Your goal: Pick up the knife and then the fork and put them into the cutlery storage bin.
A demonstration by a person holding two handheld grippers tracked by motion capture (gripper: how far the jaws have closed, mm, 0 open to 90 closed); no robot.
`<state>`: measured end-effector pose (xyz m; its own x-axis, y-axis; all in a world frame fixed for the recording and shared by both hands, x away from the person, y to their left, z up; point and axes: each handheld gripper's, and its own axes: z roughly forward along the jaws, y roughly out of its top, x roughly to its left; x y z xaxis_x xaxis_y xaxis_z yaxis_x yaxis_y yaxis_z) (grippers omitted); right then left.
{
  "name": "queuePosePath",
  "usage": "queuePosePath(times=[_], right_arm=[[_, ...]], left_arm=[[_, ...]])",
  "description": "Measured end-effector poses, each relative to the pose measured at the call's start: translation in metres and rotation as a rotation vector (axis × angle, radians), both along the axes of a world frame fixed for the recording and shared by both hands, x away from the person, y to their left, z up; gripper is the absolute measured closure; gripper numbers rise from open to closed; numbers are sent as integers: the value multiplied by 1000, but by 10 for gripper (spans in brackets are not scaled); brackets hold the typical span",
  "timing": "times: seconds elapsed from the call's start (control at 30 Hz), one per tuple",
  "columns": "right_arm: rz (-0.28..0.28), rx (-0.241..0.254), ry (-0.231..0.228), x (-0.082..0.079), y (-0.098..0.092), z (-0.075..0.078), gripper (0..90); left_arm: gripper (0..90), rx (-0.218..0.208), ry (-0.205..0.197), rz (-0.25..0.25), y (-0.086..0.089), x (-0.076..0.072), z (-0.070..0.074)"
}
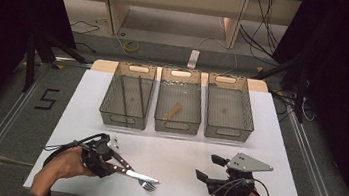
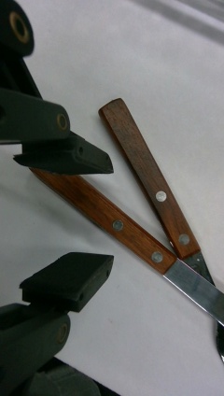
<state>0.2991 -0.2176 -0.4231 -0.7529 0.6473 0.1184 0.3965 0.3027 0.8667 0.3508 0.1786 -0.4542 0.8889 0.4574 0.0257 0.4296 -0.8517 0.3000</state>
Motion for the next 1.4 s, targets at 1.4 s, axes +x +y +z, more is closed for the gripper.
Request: queuePosePath(times=[1.4], right_arm=[[-3, -12, 3, 0, 1, 0, 271]], left_arm=[[749, 50, 23, -186, -5, -4, -5]])
